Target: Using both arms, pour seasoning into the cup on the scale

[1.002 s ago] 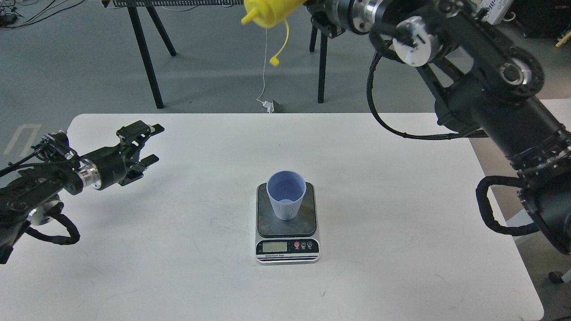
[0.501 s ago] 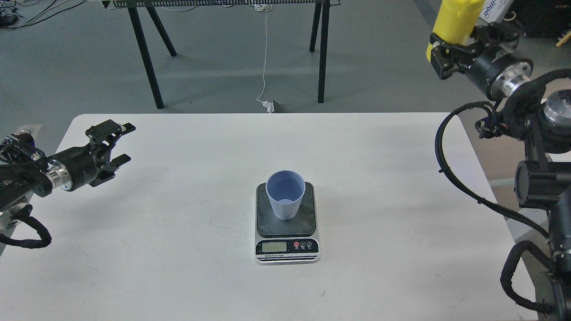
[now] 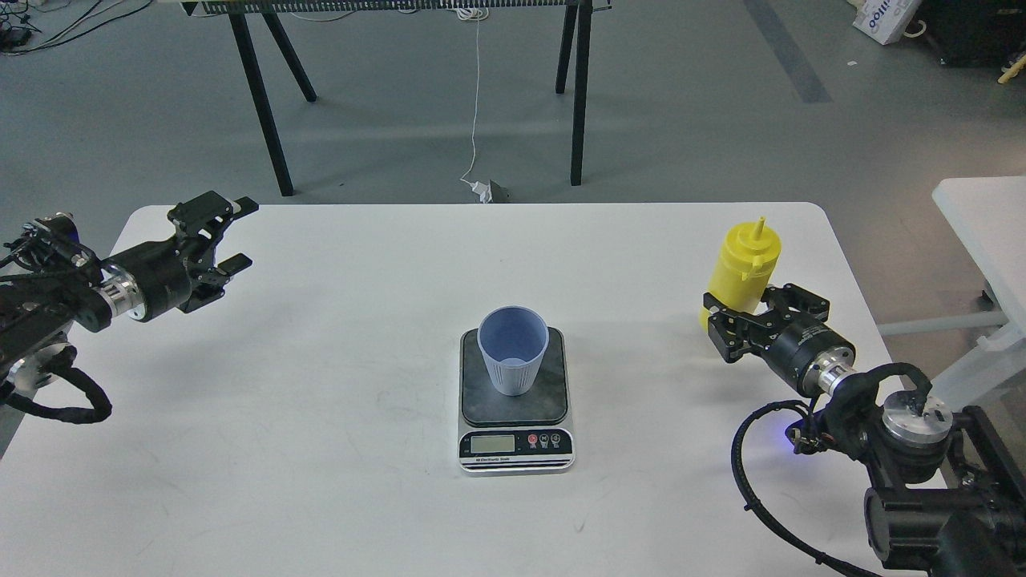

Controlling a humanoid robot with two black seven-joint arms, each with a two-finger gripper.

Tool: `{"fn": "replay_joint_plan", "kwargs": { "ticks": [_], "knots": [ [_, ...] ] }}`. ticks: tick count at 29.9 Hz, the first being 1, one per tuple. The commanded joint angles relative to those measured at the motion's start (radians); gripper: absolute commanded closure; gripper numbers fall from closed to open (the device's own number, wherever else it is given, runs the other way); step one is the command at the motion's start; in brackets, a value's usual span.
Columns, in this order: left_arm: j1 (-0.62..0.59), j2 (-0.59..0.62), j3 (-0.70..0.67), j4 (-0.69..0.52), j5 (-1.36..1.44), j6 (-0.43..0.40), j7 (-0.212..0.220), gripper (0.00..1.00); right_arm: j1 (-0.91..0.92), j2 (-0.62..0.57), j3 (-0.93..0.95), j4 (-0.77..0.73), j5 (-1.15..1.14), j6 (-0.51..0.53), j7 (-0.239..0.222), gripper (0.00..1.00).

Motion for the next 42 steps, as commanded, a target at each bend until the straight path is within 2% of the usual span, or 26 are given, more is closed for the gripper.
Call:
{"fn": "replay_joint_plan", "kwargs": {
  "ticks": [1, 8, 10, 12, 15, 17, 19, 20, 21, 22, 26, 35, 42],
  "knots": [
    [-0.001, 0.001, 0.002, 0.000, 0.000, 0.000, 0.000, 0.01, -0.005, 0.011, -0.065, -0.022, -0.002, 0.006, 0.000, 0.97],
    [-0.009, 0.009, 0.000, 0.000, 0.000, 0.000, 0.000, 0.01, -0.028, 0.011, -0.178, -0.020, -0.002, 0.005, 0.000, 0.97],
    [-0.009, 0.009, 0.000, 0.000, 0.000, 0.000, 0.000, 0.01, -0.037, 0.009, -0.208, -0.017, -0.002, 0.006, 0.000, 0.94],
    [-0.009, 0.009, 0.000, 0.000, 0.000, 0.000, 0.000, 0.01, -0.038, 0.006, -0.227, -0.008, 0.001, 0.009, 0.000, 0.86],
    [-0.009, 0.007, 0.000, 0.000, 0.000, 0.000, 0.000, 0.01, -0.037, 0.002, -0.237, -0.005, 0.001, 0.011, 0.000, 0.68],
    [-0.007, 0.009, 0.002, 0.000, 0.000, 0.000, 0.000, 0.01, -0.038, -0.006, -0.236, 0.012, 0.001, 0.013, 0.000, 0.49],
    [-0.009, 0.009, 0.002, 0.000, 0.000, 0.000, 0.000, 0.01, -0.046, -0.024, -0.237, 0.049, -0.002, 0.020, 0.000, 0.41],
    [-0.009, 0.009, 0.003, 0.000, 0.002, 0.000, 0.000, 0.01, -0.052, -0.032, -0.236, 0.066, 0.001, 0.031, 0.000, 0.28],
    [-0.009, 0.009, 0.002, 0.000, 0.002, 0.000, 0.000, 0.01, -0.063, -0.037, -0.233, 0.076, 0.001, 0.045, 0.000, 0.10],
    [-0.009, 0.009, 0.003, 0.000, 0.002, 0.000, 0.000, 0.01, -0.074, -0.041, -0.228, 0.083, 0.002, 0.054, 0.000, 0.02],
    [-0.009, 0.007, 0.003, 0.002, 0.003, 0.000, 0.000, 0.01, -0.106, -0.069, -0.218, 0.116, 0.004, 0.089, 0.000, 0.02],
    [-0.009, 0.007, 0.005, 0.005, 0.003, 0.000, 0.000, 0.01, -0.256, -0.127, -0.156, 0.277, 0.011, 0.091, 0.000, 0.01],
    [-0.009, 0.001, 0.002, 0.006, 0.002, 0.000, 0.000, 0.01, -0.429, -0.297, -0.132, 0.434, 0.094, 0.091, 0.000, 0.01]
  ]
}}
